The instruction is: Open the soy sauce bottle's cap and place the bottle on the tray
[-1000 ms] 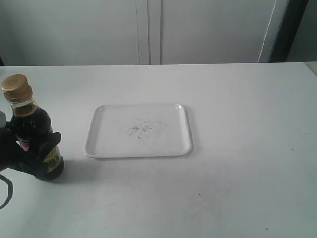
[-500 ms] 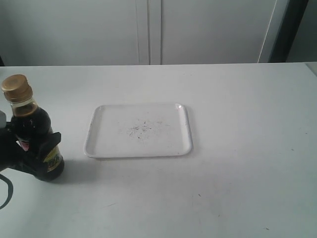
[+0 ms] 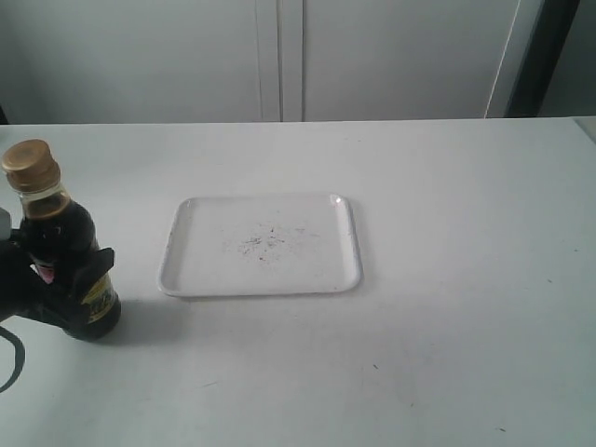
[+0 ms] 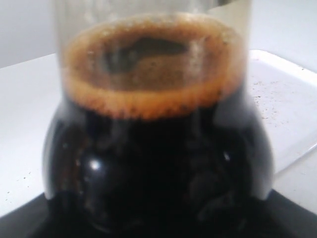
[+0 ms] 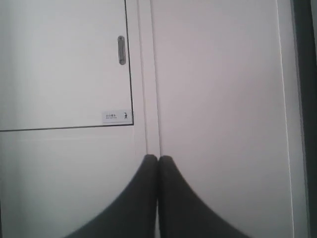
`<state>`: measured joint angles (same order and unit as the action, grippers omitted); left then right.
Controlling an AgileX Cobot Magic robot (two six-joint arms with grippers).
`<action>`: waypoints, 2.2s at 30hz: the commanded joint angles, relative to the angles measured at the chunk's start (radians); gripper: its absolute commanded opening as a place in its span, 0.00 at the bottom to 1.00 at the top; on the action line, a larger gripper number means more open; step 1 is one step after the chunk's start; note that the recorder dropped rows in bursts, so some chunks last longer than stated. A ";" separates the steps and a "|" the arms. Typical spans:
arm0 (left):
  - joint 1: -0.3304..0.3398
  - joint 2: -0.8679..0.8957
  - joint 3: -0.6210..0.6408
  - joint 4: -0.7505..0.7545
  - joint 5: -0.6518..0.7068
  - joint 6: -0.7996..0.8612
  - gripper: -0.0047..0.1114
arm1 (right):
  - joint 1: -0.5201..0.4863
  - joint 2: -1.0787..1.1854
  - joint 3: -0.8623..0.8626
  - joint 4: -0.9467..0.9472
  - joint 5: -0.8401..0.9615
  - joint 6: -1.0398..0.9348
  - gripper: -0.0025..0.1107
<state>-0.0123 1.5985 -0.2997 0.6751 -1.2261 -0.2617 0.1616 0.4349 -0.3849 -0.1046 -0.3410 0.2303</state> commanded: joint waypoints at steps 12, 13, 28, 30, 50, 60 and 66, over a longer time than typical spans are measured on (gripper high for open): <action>0.000 -0.002 0.007 -0.014 0.005 0.006 0.04 | 0.023 0.463 -0.229 -0.353 -0.140 0.271 0.02; 0.000 -0.002 0.007 -0.014 0.005 0.006 0.04 | 0.039 0.488 -0.237 -0.355 -0.148 0.268 0.02; 0.000 -0.002 0.007 -0.014 0.005 0.004 0.04 | 0.322 0.806 -0.312 -0.191 -0.276 -0.053 0.02; 0.000 -0.002 0.007 -0.014 0.005 0.004 0.04 | 0.361 0.850 -0.312 -0.124 -0.311 -0.138 0.02; 0.000 -0.002 0.007 -0.009 0.005 0.004 0.04 | 0.585 1.252 -0.467 0.002 -0.503 -0.498 0.02; 0.000 -0.002 0.007 0.007 0.005 -0.005 0.04 | 0.618 1.435 -0.653 -0.101 -0.449 -0.548 0.02; 0.000 -0.002 0.007 0.007 0.005 -0.005 0.04 | 0.626 1.490 -0.727 -0.179 -0.439 -0.541 0.02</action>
<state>-0.0123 1.5985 -0.2997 0.6755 -1.2261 -0.2694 0.7793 1.9103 -1.0838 -0.2661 -0.7840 -0.3106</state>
